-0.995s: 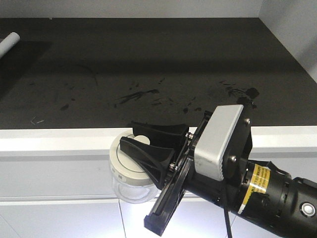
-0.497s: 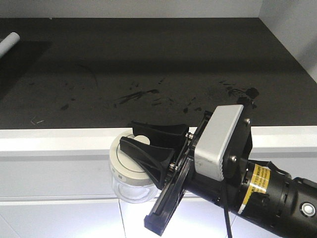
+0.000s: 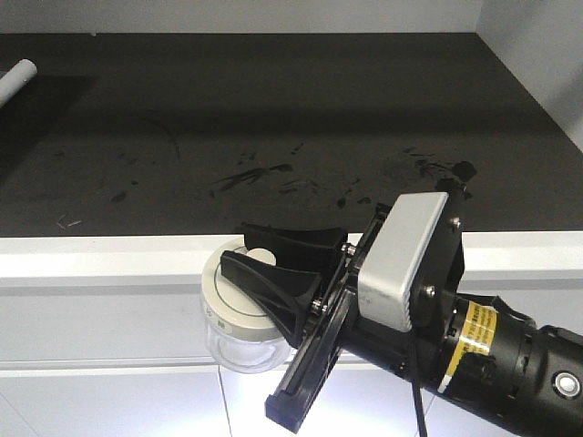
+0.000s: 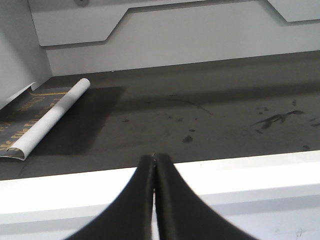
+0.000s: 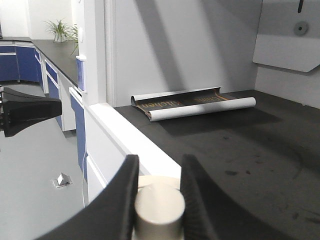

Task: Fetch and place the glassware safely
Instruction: 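Hold the jar in the right gripper while the base drives across the lab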

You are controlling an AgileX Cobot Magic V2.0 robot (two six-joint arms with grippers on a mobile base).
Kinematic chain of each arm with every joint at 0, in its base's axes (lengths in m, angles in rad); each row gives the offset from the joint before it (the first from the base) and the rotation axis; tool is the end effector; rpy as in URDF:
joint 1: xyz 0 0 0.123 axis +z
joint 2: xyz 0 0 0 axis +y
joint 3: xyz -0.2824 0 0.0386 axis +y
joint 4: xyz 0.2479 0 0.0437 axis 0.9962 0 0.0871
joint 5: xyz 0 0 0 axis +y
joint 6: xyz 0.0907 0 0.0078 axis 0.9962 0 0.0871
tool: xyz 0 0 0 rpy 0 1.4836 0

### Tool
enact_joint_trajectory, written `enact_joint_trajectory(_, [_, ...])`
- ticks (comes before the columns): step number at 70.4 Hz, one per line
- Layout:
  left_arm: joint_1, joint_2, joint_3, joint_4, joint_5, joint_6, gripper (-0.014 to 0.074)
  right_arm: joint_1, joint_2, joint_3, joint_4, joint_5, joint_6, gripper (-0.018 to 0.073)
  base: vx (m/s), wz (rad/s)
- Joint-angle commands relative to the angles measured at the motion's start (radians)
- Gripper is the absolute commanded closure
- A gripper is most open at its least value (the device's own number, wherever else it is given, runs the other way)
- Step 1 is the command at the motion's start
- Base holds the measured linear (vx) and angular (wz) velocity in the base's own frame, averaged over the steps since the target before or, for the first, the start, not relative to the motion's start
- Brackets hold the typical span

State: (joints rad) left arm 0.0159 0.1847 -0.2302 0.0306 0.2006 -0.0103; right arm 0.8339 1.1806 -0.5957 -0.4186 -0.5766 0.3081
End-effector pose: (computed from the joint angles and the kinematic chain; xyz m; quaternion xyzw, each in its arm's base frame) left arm 0.0659 0.0016 0.2614 -0.0007 0.7307 0.0144 0.6826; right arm 0.1516 0.1971 0.3017 -0.3670 0.5887 0.3453 0.6320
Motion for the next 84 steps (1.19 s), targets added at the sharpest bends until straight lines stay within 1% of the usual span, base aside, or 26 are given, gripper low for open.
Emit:
enact_joint_trajectory(1, [-0.004, 0.010, -0.026, -0.007, -0.069, -0.010, 0.0603, -0.001, -0.028, -0.032, 0.015, -0.100, -0.004, 0.0563, 0.00, 0.00])
enact_joint_trajectory(28, [-0.004, 0.010, -0.026, -0.007, -0.069, -0.010, 0.0603, -0.001, -0.028, -0.032, 0.015, -0.100, -0.004, 0.0563, -0.01, 0.02])
enact_joint_trajectory(47, [-0.004, 0.010, -0.026, -0.007, -0.069, -0.010, 0.0603, -0.001, -0.028, -0.032, 0.015, -0.097, -0.004, 0.0563, -0.05, 0.20])
enact_joint_trajectory(61, [-0.004, 0.010, -0.026, -0.007, -0.069, -0.010, 0.0603, -0.001, -0.028, -0.032, 0.015, -0.097, -0.004, 0.0563, -0.08, 0.46])
enact_joint_trajectory(84, [-0.004, 0.010, -0.026, -0.007, -0.069, -0.010, 0.0603, -0.001, -0.028, -0.032, 0.015, -0.097, -0.004, 0.0562, -0.13, 0.68])
